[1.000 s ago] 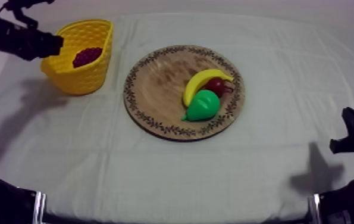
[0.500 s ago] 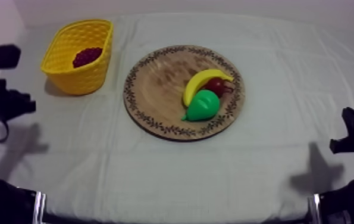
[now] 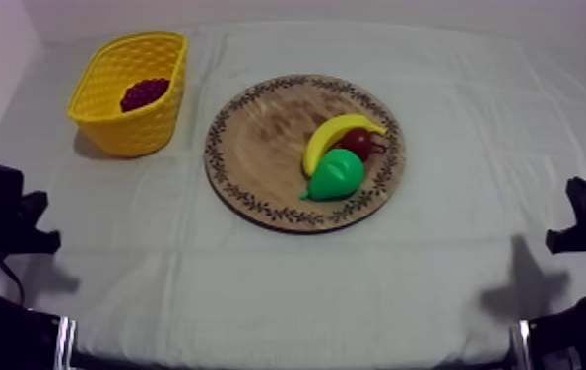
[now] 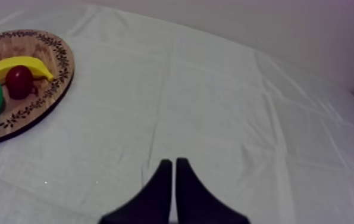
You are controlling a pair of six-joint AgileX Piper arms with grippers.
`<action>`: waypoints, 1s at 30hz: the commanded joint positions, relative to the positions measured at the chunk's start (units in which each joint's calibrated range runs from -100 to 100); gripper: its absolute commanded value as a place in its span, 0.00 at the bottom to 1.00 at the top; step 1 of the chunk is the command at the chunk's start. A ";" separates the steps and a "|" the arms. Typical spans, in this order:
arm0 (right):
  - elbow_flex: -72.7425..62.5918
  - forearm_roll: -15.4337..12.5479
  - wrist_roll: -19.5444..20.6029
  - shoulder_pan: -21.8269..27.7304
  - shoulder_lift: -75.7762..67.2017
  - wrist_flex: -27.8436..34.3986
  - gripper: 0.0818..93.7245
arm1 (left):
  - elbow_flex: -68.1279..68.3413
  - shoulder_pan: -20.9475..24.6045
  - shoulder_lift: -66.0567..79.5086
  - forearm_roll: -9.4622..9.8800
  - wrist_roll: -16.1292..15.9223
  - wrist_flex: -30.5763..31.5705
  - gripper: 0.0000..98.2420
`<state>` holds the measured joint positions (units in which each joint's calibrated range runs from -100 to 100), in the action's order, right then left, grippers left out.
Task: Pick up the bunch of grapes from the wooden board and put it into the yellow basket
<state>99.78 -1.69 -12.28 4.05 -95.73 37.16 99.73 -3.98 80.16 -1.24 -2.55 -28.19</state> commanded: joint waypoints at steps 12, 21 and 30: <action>-0.01 0.01 0.00 0.01 -0.02 0.01 0.00 | 0.15 -2.99 14.49 2.99 10.64 -1.13 0.00; -0.01 0.01 0.00 0.01 -0.02 0.01 0.00 | 0.16 -3.72 19.12 3.06 11.45 -1.93 0.00; -0.01 0.01 0.00 0.01 -0.02 0.01 0.00 | 0.16 -1.80 19.81 3.07 11.48 -2.35 0.00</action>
